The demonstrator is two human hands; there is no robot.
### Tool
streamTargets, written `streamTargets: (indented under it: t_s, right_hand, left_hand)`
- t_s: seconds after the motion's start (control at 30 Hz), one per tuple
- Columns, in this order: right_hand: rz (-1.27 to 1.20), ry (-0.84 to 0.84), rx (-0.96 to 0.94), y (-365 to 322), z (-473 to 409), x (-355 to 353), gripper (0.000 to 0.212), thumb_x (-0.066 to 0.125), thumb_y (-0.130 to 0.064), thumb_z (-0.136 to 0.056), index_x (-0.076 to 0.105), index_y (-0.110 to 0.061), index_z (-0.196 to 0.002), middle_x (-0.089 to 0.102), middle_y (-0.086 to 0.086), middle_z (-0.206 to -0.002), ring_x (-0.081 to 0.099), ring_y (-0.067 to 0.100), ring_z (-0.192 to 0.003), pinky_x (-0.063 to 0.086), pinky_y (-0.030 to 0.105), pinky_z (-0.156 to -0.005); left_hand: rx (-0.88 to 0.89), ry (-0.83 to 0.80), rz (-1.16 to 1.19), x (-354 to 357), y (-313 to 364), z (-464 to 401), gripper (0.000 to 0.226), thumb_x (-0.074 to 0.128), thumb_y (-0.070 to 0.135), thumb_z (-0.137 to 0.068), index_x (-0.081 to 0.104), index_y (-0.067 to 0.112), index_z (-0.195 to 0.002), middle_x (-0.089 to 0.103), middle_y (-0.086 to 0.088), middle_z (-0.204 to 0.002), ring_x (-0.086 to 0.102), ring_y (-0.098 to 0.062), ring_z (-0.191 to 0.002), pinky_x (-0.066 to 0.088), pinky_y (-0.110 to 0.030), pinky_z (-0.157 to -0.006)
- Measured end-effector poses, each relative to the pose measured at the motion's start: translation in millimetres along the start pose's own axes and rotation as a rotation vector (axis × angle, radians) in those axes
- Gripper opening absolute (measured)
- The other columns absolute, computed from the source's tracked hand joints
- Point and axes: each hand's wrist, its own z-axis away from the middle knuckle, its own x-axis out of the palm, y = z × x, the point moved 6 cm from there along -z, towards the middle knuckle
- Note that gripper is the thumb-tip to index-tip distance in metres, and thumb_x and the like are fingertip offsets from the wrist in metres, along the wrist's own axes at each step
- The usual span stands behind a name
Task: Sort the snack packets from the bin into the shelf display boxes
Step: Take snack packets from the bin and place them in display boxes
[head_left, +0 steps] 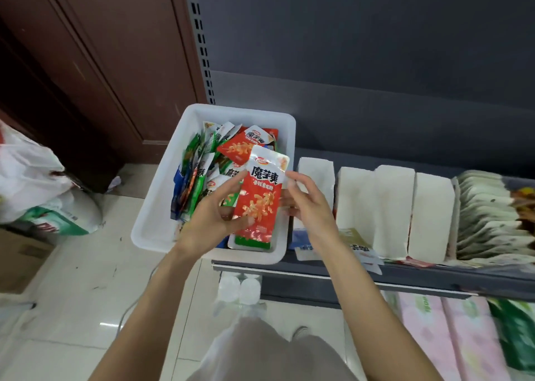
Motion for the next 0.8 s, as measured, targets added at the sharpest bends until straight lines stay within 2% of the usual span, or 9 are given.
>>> streamTargets:
  t_s: [0.07, 0.13, 0.23, 0.33, 0.43, 0.5, 0.63, 0.73, 0.8]
  right_hand:
    - [-0.044, 0.111, -0.055, -7.4, 11.6, -35.8, 0.034, 0.055, -0.037, -0.091, 0.047, -0.028, -0.123, 0.065, -0.001, -0.112, 0.065, 0.008, -0.097, 0.051, 0.018, -0.070]
    - [-0.038, 0.163, -0.135, -16.4, 29.3, -72.6, 0.036, 0.061, -0.029, -0.090, 0.047, -0.028, -0.124, 0.067, -0.003, -0.105, 0.066, 0.002, -0.087, 0.050, 0.016, -0.063]
    - [0.109, 0.197, -0.180, -21.7, 57.4, -125.9, 0.023, 0.063, -0.024, -0.089, 0.057, -0.024, -0.112, 0.068, -0.007, -0.096, 0.064, 0.005, -0.079, 0.048, 0.018, -0.052]
    - [0.108, 0.300, -0.213, -18.0, 84.6, -179.7, 0.007, 0.061, -0.016, -0.090, 0.066, -0.021, -0.092, 0.070, -0.009, -0.079, 0.058, 0.004, -0.065, 0.049, 0.022, -0.049]
    - [0.090, 0.510, -0.265, -14.5, 114.0, -233.6, 0.008, 0.059, -0.015, -0.092, 0.066, -0.016, -0.097, 0.070, -0.011, -0.081, 0.065, 0.002, -0.070, 0.053, 0.021, -0.055]
    - [0.117, 0.653, -0.282, -7.9, 128.4, -268.9, 0.015, 0.057, -0.017, -0.094, 0.063, -0.011, -0.107, 0.070, -0.005, -0.091, 0.068, 0.003, -0.081, 0.054, 0.019, -0.062]
    - [0.367, 0.759, -0.251, 8.3, 140.1, -318.0, 0.036, 0.054, -0.036, -0.093, 0.056, -0.012, -0.119, 0.067, 0.005, -0.108, 0.066, 0.019, -0.097, 0.058, 0.041, -0.075]
    - [0.592, 0.781, -0.321, 9.9, 139.2, -326.5, 0.032, 0.051, -0.030, -0.095, 0.055, -0.009, -0.119, 0.068, 0.010, -0.101, 0.067, 0.019, -0.085, 0.055, 0.031, -0.061]
    - [0.759, 0.784, -0.407, 6.8, 132.0, -319.3, 0.023, 0.053, -0.020, -0.096, 0.059, -0.007, -0.115, 0.070, 0.011, -0.092, 0.064, 0.018, -0.073, 0.041, 0.020, -0.054]
  left_hand:
    - [0.044, -0.122, -0.090, 20.9, 11.3, -3.4, 0.070, 0.067, 0.000, -0.080, 0.044, 0.040, -0.133, 0.057, 0.014, -0.120, 0.066, -0.006, -0.096, 0.058, -0.026, -0.067]
    - [0.128, -0.235, -0.272, 48.2, 21.9, -8.0, 0.067, 0.068, 0.005, -0.083, 0.043, 0.043, -0.132, 0.060, 0.010, -0.121, 0.065, -0.005, -0.100, 0.058, -0.027, -0.071]
    - [0.260, -0.335, -0.587, 99.8, 35.3, -17.2, 0.065, 0.068, 0.020, -0.085, 0.037, 0.049, -0.134, 0.059, 0.012, -0.124, 0.059, -0.004, -0.110, 0.057, -0.029, -0.079]
    - [0.350, -0.252, -0.663, 148.7, 50.5, -27.8, 0.058, 0.070, 0.025, -0.084, 0.044, 0.042, -0.134, 0.062, 0.016, -0.113, 0.057, 0.002, -0.100, 0.052, -0.023, -0.085]
    - [0.466, -0.137, -0.532, 189.6, 62.3, -36.3, 0.048, 0.071, 0.017, -0.083, 0.055, 0.028, -0.127, 0.066, 0.013, -0.105, 0.060, 0.002, -0.091, 0.048, -0.014, -0.088]
    - [0.470, -0.094, -0.523, 212.0, 61.3, -43.8, 0.042, 0.069, 0.018, -0.085, 0.057, 0.025, -0.124, 0.067, 0.011, -0.106, 0.061, -0.002, -0.094, 0.047, -0.015, -0.089]
    - [0.325, -0.157, -0.609, 258.5, 41.7, -61.6, 0.034, 0.064, 0.023, -0.089, 0.057, 0.024, -0.122, 0.066, 0.009, -0.102, 0.062, -0.006, -0.090, 0.049, -0.019, -0.084]
    - [0.262, -0.244, -0.761, 289.9, 23.4, -77.6, 0.037, 0.060, 0.024, -0.090, 0.053, 0.025, -0.127, 0.065, 0.011, -0.095, 0.059, -0.006, -0.080, 0.043, -0.015, -0.077]
    - [0.326, -0.304, -0.938, 307.3, 16.2, -85.8, 0.039, 0.059, 0.022, -0.091, 0.052, 0.025, -0.130, 0.064, 0.005, -0.103, 0.059, -0.009, -0.082, 0.041, -0.016, -0.076]
